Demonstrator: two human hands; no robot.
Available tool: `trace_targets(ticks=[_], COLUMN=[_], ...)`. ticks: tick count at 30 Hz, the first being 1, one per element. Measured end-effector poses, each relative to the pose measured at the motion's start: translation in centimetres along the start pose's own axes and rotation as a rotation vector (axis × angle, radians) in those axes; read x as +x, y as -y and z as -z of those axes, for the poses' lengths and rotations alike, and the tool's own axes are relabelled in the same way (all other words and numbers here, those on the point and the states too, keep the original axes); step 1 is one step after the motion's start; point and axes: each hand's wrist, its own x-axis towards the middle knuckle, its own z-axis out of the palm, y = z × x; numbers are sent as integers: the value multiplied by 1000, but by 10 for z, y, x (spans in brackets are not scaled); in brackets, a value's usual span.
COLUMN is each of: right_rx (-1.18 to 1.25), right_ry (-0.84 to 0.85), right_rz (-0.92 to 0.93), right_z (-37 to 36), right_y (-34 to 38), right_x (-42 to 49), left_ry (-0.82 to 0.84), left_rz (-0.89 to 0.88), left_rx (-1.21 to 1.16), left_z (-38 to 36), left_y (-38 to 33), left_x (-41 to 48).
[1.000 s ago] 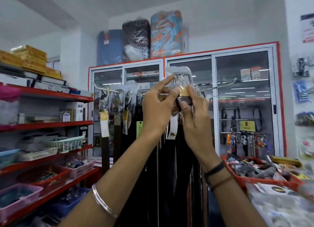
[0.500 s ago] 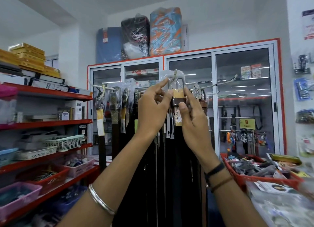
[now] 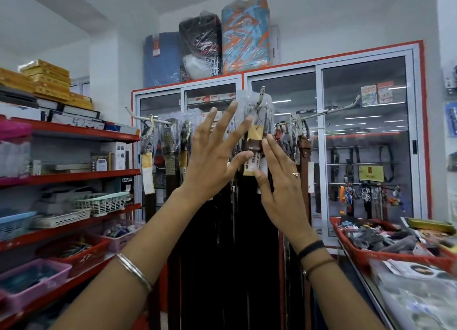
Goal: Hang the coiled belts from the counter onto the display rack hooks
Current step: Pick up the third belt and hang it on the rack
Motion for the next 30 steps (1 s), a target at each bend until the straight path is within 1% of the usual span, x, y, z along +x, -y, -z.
trace_targets(ticks=[3,9,13,15,17,19,22,24,27,30], right_rx=[-23,-34,-69,-96,-77,-43,-12,-13,-37,-99], right_ry=[-37,-59,-81,-135,-176,-174,-75,26,169,256], right_rz=[18,-7,-46,-67,-53,-9,55,78,83,108], right_z=[-6,-14,-10,-8,-11,-20,-45,-67,-101,-127], right_y=[-6,-11,4,20,39,60,86,100,114,119], right_x=[1,-2,-7,-17,-33,-50,-69,-75,-75,-69], left_ry=[32,80,108,66,-40,-163,-283,-293,-248,-130], left_rz=[-8,22,25,44,84,124,178,239,324,312], left_rx=[37,-42,-117,-187,-266,-336,-363,-361,-375,-365], left_z=[-13,-27,-17,-6,7,20,36,42,45,41], left_y=[6,7,6,5,8,19,48,70,101,125], left_x=[2,1,-5,-18,-40,-64,-95,-106,-111,-107])
